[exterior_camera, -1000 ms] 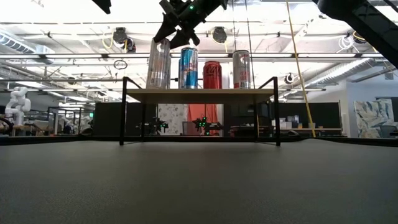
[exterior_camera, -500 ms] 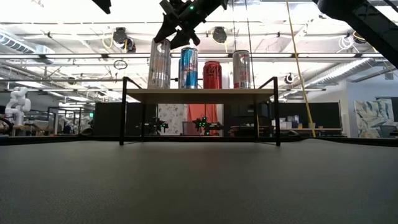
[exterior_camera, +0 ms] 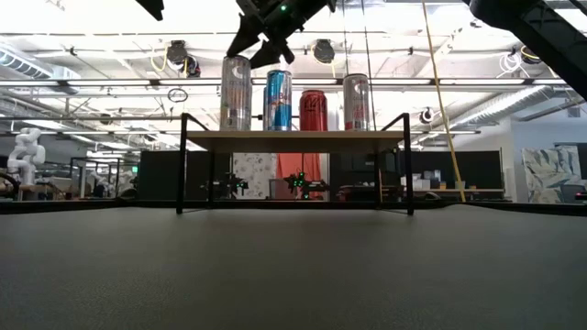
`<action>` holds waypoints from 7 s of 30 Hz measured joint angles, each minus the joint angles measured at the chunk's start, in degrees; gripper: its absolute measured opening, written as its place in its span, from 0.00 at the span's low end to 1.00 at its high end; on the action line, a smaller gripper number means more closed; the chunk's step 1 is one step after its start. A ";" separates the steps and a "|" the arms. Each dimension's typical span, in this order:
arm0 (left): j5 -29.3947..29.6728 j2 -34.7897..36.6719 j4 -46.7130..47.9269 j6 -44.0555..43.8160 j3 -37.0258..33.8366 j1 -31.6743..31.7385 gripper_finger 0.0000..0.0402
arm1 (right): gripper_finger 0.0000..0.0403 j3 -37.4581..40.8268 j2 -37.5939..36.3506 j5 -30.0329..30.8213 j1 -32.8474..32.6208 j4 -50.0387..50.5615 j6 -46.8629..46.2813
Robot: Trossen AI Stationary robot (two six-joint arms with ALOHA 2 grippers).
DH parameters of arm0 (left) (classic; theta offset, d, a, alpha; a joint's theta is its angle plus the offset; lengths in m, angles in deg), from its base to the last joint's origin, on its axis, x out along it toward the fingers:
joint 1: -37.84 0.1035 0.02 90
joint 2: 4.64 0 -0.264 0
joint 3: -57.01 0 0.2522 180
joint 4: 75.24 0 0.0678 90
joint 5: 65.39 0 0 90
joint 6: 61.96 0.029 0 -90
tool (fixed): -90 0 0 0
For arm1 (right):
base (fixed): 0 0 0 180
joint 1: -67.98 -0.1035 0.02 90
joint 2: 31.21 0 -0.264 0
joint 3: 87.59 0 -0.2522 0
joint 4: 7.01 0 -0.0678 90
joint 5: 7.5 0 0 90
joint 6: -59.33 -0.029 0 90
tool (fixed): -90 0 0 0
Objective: Place canned beverage on shelf
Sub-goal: Put the red-black soda can on the shelf
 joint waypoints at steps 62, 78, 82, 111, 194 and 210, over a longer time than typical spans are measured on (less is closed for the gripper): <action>0.42 -8.69 -2.40 -20.11 0.00 -38.67 0.54 | 0.73 4.03 -19.20 4.14 -30.73 52.23 -38.99; 0.26 -9.64 -1.81 -21.62 0.00 -46.02 0.54 | 0.73 16.91 -19.16 5.91 -47.28 52.25 -61.41; 0.28 -9.64 -1.77 -21.64 0.00 -47.03 0.54 | 0.73 21.85 -19.15 2.39 -50.77 52.28 -67.00; 0.26 -9.64 -1.81 -21.59 0.00 -48.17 0.54 | 0.73 28.69 -19.14 -1.32 -62.42 52.21 -89.58; 1.77 -9.62 -2.05 -16.96 0.00 -48.15 0.54 | 0.73 52.35 -31.40 -4.28 -71.38 45.50 -121.59; 1.77 -9.62 -2.13 -16.95 0.00 -48.17 0.54 | 0.73 58.94 -31.42 -3.77 -71.08 38.93 -121.28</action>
